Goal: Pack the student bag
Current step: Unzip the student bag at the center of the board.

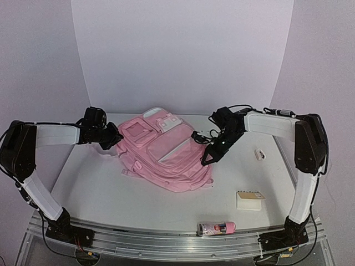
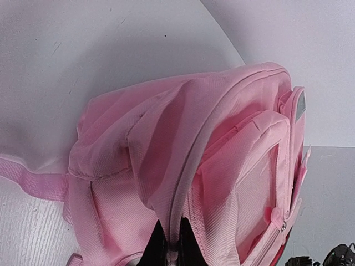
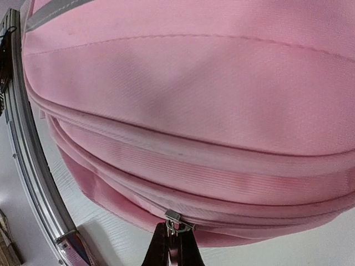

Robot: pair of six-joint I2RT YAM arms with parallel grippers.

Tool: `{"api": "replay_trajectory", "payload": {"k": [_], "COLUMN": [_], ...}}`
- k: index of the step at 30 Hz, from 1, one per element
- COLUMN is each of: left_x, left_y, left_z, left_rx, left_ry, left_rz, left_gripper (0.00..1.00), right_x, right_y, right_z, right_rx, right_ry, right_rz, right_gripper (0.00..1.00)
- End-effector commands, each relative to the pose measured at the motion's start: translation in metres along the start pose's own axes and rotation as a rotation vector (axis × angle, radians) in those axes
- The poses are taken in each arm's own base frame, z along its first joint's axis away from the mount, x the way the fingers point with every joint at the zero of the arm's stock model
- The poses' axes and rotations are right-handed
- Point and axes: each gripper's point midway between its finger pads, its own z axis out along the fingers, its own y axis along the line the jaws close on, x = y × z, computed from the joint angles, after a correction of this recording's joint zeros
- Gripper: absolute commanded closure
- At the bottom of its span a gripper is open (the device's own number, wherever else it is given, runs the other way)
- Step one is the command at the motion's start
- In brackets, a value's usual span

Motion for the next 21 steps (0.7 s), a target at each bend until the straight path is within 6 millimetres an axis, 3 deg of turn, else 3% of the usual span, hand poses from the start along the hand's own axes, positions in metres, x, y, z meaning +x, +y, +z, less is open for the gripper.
{"api": "replay_trajectory", "payload": {"k": [1,8,11,21], "left_x": [0.001,0.012,0.013,0.028], "left_y": [0.020,0.020,0.018,0.011], "left_z": [-0.008,-0.015,-0.018,-0.028], "left_rx": [-0.084,-0.066,-0.059,-0.031], "left_ry": [-0.043,-0.054,-0.062,-0.069], "left_rz": [-0.040,-0.059,-0.063,-0.090], "left_gripper": [1.00,1.00,1.00,1.00], "right_x": [0.015,-0.013,-0.017,-0.033], "right_y": [0.046,0.092,0.113,0.134], "right_z": [-0.014,0.011,0.026,0.057], "right_rx": [-0.040,-0.125,-0.124,0.015], "right_ry": [0.068,0.058,0.075,0.011], "right_rz": [-0.040,0.074,0.033,0.045], "right_gripper": [1.00,1.00,1.00,1.00]}}
